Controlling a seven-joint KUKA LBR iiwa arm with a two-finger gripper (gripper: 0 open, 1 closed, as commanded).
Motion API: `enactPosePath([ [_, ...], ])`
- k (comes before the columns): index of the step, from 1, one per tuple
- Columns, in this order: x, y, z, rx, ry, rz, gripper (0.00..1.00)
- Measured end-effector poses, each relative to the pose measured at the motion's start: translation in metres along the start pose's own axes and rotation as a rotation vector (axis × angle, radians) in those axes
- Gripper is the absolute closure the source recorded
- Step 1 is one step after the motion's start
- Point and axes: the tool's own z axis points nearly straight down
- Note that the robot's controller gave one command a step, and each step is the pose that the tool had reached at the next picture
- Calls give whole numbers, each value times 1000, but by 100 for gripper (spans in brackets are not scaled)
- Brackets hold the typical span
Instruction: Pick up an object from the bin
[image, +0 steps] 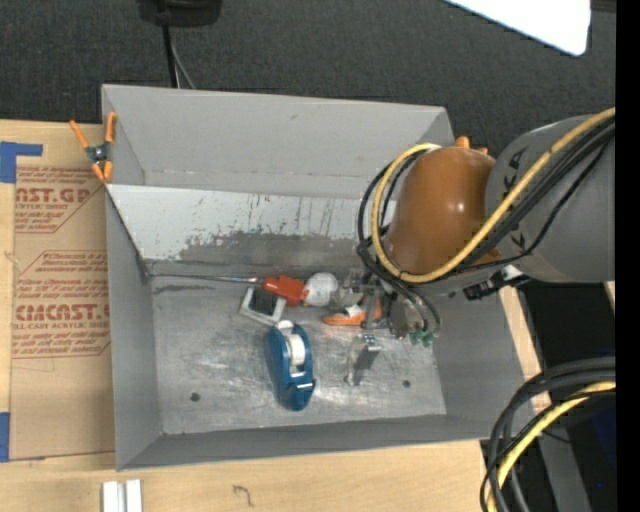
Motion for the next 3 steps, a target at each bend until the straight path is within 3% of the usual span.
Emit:
enactPosePath([
  [1,-28,-59,26,1,-3,-74,0],
  [2,-36,-91,36,1,-1,-92,0],
  [3,-60,-99,19,1,-3,-252,0],
])
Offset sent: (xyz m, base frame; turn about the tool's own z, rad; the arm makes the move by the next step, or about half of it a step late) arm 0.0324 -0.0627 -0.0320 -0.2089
